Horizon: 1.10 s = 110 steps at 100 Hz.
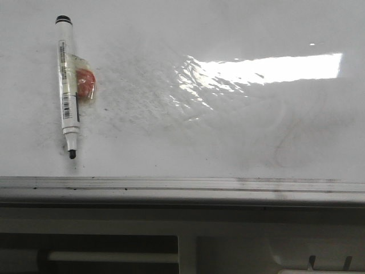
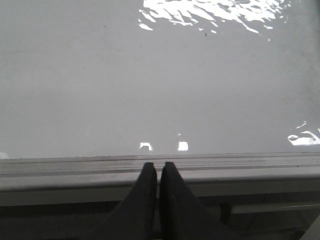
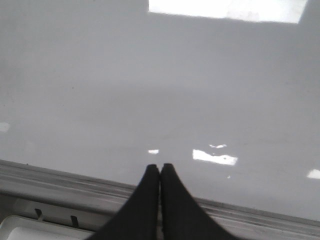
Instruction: Write number 8 on whiteboard
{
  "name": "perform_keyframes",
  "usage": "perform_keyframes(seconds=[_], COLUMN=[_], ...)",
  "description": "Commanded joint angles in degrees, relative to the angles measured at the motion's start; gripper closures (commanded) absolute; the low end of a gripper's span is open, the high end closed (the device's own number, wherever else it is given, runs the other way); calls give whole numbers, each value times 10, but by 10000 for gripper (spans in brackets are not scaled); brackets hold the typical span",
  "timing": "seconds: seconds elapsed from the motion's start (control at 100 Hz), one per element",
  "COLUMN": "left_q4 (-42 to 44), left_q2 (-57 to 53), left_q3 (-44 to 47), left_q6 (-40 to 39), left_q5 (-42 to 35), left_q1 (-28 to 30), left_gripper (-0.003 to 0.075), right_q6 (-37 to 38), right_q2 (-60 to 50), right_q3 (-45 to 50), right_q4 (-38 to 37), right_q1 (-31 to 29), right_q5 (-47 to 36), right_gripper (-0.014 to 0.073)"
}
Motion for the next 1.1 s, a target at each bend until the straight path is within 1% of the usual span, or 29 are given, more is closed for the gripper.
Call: perform_keyframes(seconds=[0.0, 0.58, 0.71, 0.82, 0.87, 0.91, 0.95, 1.01, 1.09], left_q4=[-1, -1, 1, 10, 10, 10, -8, -51, -107], left_q2=[-16, -16, -16, -16, -16, -16, -16, -16, -16], left_q3=[23, 23, 23, 23, 23, 23, 23, 23, 23], left_q6=[-7, -7, -4, -2, -2, -2, -2, -2, -4], left_q5=[-24, -24, -24, -33, -51, -73, -94, -132, -177], left_q1=[0, 0, 0, 0, 0, 0, 0, 0, 0], left_gripper=[741, 741, 741, 741, 741, 741, 741, 741, 741], right_q6=[-2, -2, -2, -2, -2, -2, -2, -2, -2], right_q2=[-12, -12, -12, -12, -12, -12, -12, -12, -12], right_q3=[7, 7, 7, 7, 7, 7, 7, 6, 6], right_q4=[-9, -17, -30, -28, -12, 22, 64, 114, 160], right_q1=[-4, -4, -4, -4, -4, -4, -4, -4, -4], right_q5=[-16, -20, -66, -152, -192, -226, -249, -253, -223], right_gripper=[636, 636, 636, 636, 636, 636, 636, 636, 636])
